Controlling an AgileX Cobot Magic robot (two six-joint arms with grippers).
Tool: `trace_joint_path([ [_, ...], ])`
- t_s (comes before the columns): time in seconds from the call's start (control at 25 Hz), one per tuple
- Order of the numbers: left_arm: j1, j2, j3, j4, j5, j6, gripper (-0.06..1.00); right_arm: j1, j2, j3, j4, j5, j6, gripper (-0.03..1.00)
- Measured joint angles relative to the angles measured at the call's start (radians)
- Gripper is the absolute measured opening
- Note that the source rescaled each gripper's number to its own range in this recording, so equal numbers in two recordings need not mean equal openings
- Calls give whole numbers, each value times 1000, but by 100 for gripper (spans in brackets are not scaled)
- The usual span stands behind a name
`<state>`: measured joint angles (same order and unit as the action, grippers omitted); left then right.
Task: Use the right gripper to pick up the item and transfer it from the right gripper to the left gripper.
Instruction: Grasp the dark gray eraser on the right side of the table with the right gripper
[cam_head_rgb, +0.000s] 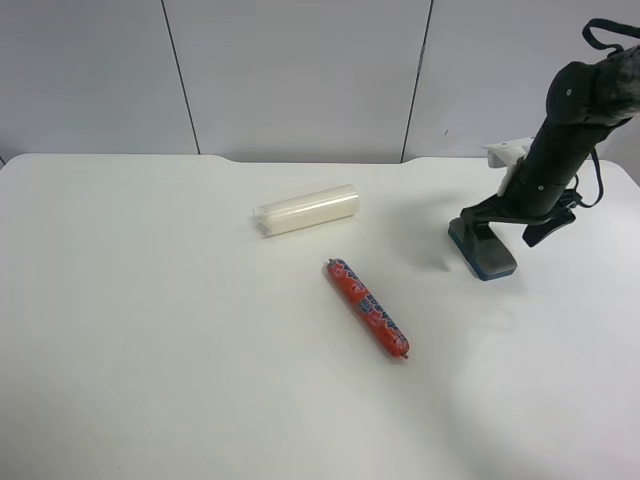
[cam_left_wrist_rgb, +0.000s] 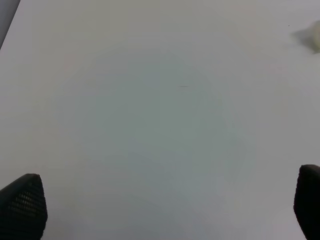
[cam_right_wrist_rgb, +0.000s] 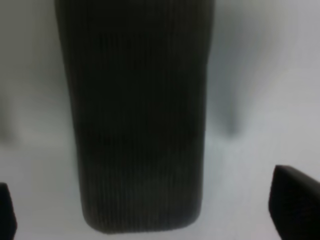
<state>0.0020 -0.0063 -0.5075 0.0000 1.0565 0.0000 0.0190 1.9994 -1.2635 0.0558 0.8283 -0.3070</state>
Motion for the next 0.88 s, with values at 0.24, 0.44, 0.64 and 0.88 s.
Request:
trace_joint_path([
  [0.24, 0, 0, 0, 0, 0, 0, 100, 0, 20, -1, -1, -28, -1, 100],
  [0.44, 0, 0, 0, 0, 0, 0, 100, 0, 55, -1, 0, -35, -1, 100],
  [0.64, 0, 0, 0, 0, 0, 0, 100, 0, 78, -1, 0, -39, -2, 100],
  [0.88, 0, 0, 0, 0, 0, 0, 100, 0, 80, -1, 0, -47, -4, 93],
])
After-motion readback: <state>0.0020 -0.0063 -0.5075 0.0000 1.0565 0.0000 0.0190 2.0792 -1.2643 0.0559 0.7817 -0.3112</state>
